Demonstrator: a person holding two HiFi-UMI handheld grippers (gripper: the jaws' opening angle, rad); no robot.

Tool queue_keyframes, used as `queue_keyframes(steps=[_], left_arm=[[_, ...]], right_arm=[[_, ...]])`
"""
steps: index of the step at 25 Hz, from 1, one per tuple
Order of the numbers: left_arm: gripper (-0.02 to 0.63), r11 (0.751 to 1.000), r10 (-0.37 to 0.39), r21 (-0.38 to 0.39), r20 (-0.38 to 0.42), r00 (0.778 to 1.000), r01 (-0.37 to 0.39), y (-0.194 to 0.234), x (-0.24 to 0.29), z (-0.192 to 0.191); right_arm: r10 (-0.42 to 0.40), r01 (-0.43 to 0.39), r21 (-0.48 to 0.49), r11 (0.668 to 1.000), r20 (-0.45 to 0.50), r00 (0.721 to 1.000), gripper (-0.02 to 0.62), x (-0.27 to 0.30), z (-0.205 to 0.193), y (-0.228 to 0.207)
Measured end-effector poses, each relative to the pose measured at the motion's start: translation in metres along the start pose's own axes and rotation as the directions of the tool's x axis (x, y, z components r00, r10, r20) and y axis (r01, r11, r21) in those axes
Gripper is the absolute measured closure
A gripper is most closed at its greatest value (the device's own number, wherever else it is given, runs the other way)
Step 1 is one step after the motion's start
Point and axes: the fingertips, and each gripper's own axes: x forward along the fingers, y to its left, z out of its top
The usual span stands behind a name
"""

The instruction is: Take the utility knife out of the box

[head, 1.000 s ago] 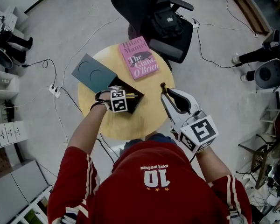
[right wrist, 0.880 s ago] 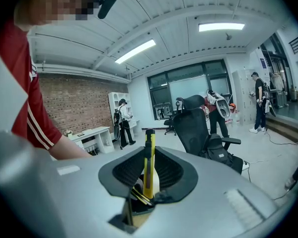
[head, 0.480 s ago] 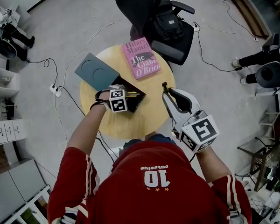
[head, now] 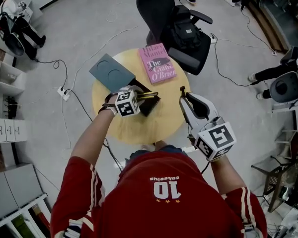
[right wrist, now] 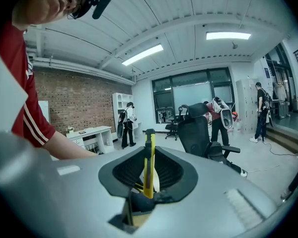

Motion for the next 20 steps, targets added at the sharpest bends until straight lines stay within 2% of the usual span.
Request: queue_keyframes(steps=[5,9,13,17,20], left_arm=[[0.479,0.994,0.079,-0.081,0.159,0.984,-0.066,0.0,-0.047,0.036],[0.479,0.98,0.132,-0.179,0.29,0.948,-0.082,-0.006,-0.088,0.058],[0.479,0.958,0.219,-0.263,0.399,0.891,-0.118,-0.008,-0.139,0.075],[0.479,0.921,0.307,-0.369,0.49,0.816,-0.125,-0.019,-0.191,0.083],[0.479,0.9,0.36,-0.416,0.54,0.761,-0.13,-0.028,-0.226,0.088]], right_arm=[[0.007,-0.007,-0.013,1.0,0.018,1.0,0.534,-0.012,0.005,0.018],[0.021,-0.019,-0.023,1.0,0.054,0.998,0.534,-0.022,0.017,0.034],[0.031,-0.028,-0.034,0.999,0.091,0.995,0.534,-0.029,0.031,0.045],[0.045,-0.042,-0.024,0.999,0.138,0.989,0.534,-0.03,0.048,0.064],[0.065,-0.06,-0.031,0.998,0.169,0.983,0.534,-0.027,0.063,0.08]])
